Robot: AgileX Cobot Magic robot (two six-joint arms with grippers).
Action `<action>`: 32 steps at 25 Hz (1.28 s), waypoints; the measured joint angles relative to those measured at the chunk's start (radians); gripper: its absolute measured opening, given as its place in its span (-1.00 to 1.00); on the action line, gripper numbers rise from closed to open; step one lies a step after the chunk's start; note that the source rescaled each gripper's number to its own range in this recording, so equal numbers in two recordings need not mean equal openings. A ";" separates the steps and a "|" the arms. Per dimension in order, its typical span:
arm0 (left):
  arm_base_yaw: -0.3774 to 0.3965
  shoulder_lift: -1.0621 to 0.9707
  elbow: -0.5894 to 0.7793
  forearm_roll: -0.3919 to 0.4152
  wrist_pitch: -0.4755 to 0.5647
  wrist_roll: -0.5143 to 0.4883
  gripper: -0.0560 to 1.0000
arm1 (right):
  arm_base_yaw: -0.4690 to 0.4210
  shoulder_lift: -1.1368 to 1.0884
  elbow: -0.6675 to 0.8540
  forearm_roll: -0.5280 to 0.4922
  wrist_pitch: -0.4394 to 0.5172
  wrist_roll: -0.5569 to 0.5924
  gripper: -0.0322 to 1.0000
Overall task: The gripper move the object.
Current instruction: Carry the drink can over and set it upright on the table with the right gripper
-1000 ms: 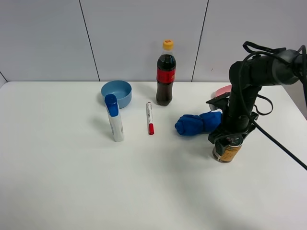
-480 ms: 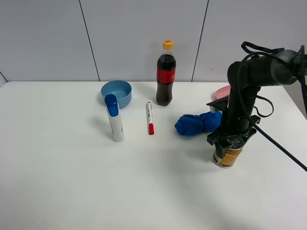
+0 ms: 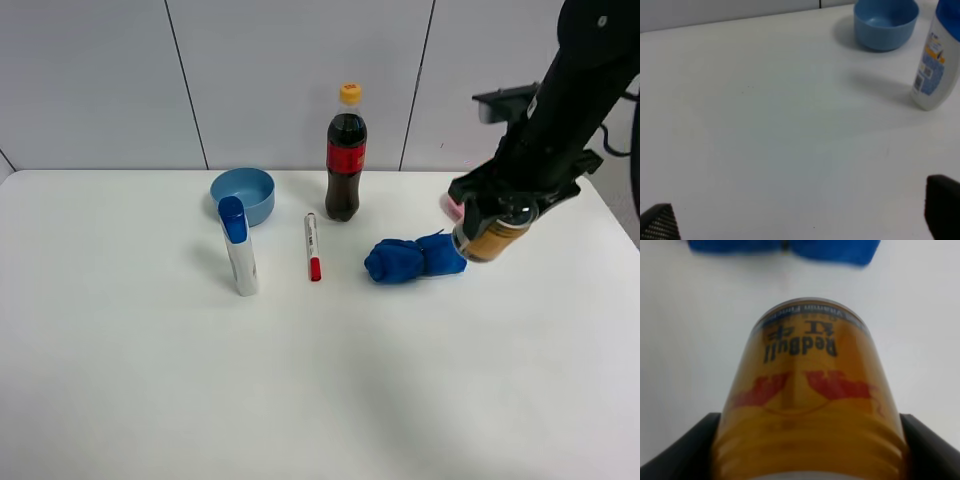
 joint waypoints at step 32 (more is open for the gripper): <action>0.000 0.000 0.000 0.000 0.000 0.000 1.00 | -0.027 0.586 -0.601 0.014 0.012 0.265 -0.94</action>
